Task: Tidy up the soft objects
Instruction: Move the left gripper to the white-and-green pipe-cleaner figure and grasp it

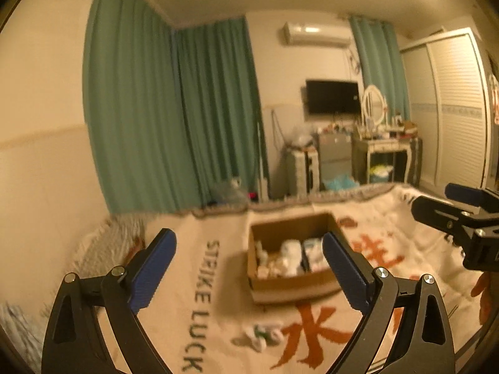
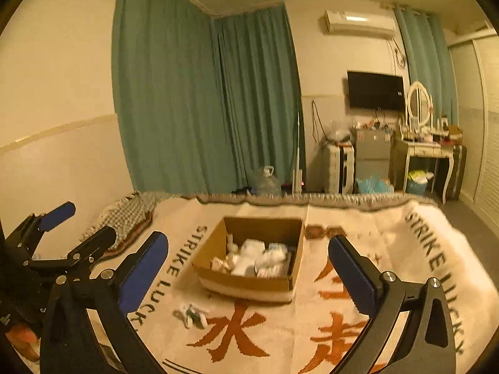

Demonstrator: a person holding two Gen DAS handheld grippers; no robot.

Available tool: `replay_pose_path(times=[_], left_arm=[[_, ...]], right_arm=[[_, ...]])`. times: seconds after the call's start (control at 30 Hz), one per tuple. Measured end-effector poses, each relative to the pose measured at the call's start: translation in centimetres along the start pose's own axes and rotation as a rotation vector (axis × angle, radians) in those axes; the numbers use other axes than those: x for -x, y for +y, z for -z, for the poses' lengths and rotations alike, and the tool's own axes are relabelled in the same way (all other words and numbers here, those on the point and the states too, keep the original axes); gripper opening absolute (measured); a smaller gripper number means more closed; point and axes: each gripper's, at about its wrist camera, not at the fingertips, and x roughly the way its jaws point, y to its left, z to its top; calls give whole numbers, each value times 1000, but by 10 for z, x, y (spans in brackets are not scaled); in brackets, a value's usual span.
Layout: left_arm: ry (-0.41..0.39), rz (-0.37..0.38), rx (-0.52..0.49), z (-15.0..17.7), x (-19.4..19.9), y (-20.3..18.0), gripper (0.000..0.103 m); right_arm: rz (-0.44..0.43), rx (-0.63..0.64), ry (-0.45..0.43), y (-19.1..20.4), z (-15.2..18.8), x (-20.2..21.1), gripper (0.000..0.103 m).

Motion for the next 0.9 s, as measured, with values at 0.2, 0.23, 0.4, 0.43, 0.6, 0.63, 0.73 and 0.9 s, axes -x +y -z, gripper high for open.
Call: replay_pose_path(times=[0.2,0.23,0.4,0.43,0.6,0.63,0.73,0.9], left_arm=[[109,-45,32,54,-42,3,96],[138,-46,29,63,-51,2,96],[268,-17,1,103,-84,-3,96],[289,-10,3,110,-91,-3,96],[386,34,31,142,-124,-8,96],[403,34,26,149,-131,-11,96],[448,41,7,165,-148,-18,95],[512,59,-17,184,-171,-23,75]], right_arm=[[41,36,68,-6,43,-54,103],[43,30,81,-9,49,-63,103],[48,20,159,-16,86,-107,103],[50,20,183,-17,95,-118,103],[45,8,278,-24,127,-157,103],[47,4,294,-26,132,-163,103],[43,-22,336,-32,144,-179,103],[49,-36,378,-36,156,-199,103]])
